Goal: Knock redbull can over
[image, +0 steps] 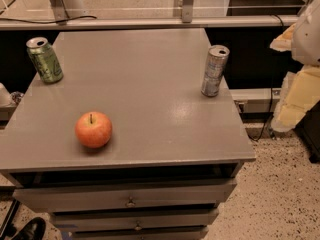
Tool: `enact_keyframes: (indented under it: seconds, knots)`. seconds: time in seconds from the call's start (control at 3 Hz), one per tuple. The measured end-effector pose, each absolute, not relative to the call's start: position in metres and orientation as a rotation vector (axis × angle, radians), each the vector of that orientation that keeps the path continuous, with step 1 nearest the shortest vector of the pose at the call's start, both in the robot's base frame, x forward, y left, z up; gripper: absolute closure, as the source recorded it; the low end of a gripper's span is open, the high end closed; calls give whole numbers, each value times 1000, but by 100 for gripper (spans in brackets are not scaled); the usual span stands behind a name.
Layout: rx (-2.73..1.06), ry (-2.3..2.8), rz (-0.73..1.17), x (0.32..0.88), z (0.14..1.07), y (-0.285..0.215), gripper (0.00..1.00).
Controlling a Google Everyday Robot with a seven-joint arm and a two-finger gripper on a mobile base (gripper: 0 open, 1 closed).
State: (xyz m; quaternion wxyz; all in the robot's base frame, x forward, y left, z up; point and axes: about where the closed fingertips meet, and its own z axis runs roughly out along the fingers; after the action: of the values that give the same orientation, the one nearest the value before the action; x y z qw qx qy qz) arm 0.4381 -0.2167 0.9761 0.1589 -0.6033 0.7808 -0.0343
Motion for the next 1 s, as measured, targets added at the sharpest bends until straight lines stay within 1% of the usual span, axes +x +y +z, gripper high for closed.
enact_keyframes:
  seconds: [0.67,1.0]
  knots:
    - [-1646,2193,-78,450,973,-215,0]
    - [-1566,2169,-41,472,961,-213,0]
